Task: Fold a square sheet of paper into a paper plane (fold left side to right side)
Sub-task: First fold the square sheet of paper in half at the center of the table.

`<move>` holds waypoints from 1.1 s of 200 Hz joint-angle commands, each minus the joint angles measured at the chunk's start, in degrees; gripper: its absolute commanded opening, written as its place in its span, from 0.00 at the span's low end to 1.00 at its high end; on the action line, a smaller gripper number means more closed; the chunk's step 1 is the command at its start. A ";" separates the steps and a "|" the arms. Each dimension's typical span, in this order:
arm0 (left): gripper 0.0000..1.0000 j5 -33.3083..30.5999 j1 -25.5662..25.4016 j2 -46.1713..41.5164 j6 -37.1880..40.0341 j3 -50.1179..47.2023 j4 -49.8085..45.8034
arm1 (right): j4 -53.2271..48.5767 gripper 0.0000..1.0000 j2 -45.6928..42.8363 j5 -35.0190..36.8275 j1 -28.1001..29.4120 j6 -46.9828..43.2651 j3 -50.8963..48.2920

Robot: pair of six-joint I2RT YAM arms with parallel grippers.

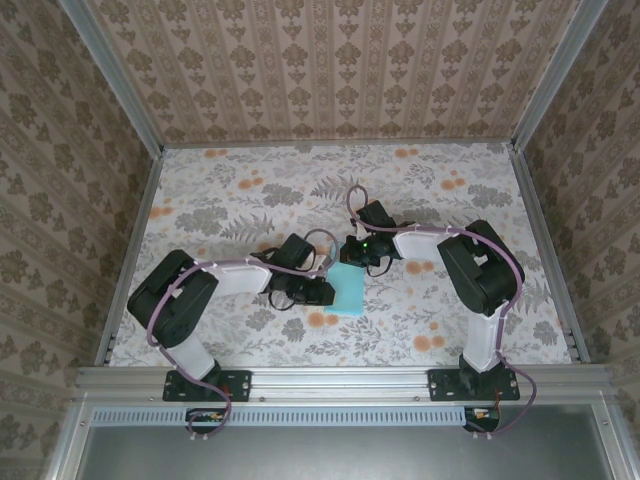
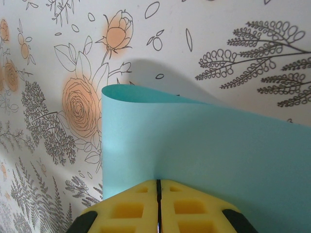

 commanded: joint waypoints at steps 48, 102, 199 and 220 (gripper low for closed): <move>0.24 0.53 -1.82 -2.09 -0.98 -3.17 -5.38 | -5.55 0.08 3.15 4.36 -0.62 -1.85 -0.33; 0.24 0.53 -1.88 -3.31 -0.67 -3.97 -6.67 | -5.46 0.08 3.31 4.14 -0.59 -1.86 -0.33; 0.26 1.93 0.66 -6.30 1.93 2.73 -7.75 | -5.66 0.08 3.19 3.83 -0.50 -2.03 -0.24; 0.26 1.99 1.60 -3.47 2.61 4.98 -6.29 | -5.82 0.08 3.22 3.78 -0.54 -2.10 -0.15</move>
